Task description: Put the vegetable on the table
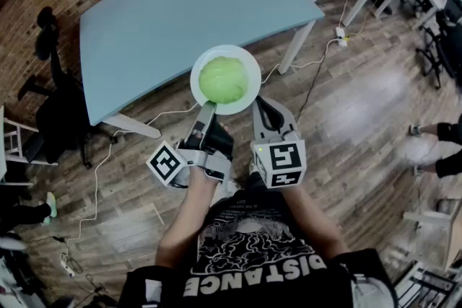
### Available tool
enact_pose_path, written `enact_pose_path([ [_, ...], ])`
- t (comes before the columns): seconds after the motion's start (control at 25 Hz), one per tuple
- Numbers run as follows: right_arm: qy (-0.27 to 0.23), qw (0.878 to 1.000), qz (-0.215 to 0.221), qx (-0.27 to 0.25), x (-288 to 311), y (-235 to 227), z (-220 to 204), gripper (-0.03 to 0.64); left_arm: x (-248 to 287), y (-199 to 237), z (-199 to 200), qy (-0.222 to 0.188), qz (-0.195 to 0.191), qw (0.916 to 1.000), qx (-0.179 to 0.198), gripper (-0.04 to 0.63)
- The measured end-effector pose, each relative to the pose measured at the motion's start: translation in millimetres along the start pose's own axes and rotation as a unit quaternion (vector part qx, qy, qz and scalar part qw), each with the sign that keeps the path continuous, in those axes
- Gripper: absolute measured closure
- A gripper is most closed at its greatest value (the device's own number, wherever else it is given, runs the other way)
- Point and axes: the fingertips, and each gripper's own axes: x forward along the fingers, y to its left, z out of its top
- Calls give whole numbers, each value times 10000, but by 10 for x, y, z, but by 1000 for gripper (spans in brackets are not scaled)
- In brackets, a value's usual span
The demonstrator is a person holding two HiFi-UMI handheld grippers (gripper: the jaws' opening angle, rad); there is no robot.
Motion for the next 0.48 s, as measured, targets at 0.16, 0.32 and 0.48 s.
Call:
enact_pose_path([
  [0.16, -49, 10000, -43, -22, 23, -21, 14, 609, 46, 7, 12, 50, -39, 10000, -25, 581],
  [0.32, -108, 9998, -138, -52, 17, -49, 25, 609, 80, 20, -9, 114, -39, 9999, -86, 580],
  [0.48, -103, 9997, -195, -44, 49, -109, 12, 609, 148, 54, -22, 171, -37, 9998, -130, 580],
])
